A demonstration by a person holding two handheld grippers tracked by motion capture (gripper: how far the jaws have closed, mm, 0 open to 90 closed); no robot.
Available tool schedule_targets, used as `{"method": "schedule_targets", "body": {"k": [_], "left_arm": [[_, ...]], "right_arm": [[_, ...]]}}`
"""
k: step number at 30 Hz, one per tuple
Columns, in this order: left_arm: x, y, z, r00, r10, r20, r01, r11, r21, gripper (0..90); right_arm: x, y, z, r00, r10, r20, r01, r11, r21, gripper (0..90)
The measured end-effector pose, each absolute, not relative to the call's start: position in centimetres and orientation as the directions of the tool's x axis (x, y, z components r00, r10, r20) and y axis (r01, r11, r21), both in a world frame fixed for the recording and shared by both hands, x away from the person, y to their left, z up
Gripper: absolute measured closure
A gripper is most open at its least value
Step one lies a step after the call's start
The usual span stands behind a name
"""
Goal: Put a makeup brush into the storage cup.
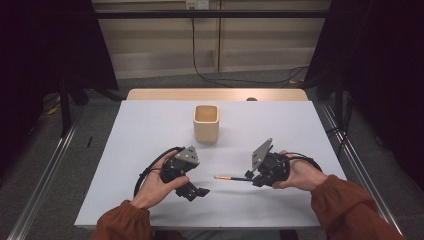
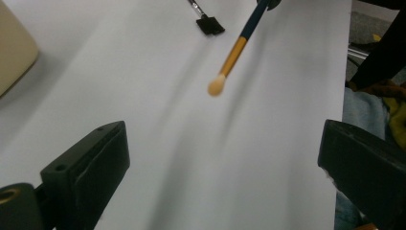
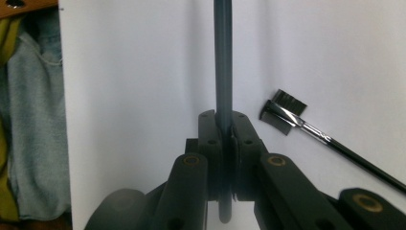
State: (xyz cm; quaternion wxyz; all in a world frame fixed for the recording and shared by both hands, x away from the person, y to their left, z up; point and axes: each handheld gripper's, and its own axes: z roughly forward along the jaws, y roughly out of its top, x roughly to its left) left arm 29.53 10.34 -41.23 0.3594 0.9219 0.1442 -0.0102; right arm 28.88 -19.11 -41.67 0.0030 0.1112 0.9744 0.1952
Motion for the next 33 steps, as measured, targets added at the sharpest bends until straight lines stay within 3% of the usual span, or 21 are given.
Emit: {"method": "schedule_targets", "body": {"k": [7,17,33], "left_arm": [[29.6,11.2,-42.0,0.942,0.302,-0.148,0.320,-0.669,0.671,3.6],[29.3,11.3,-42.1,0.943,0.299,-0.145,0.315,-0.667,0.675,3.8],[29.2,11.6,-42.4,0.938,0.310,-0.154,0.328,-0.649,0.687,3.8]], "right_arm": [[29.0,-20.4,-42.2,-0.963,0.263,0.053,0.259,0.859,0.443,85.2],[29.0,-21.4,-42.9,-0.944,0.318,0.093,0.316,0.780,0.540,85.3],[28.3,-22.0,-43.1,-0.926,0.363,0.099,0.332,0.664,0.670,85.2]]}}
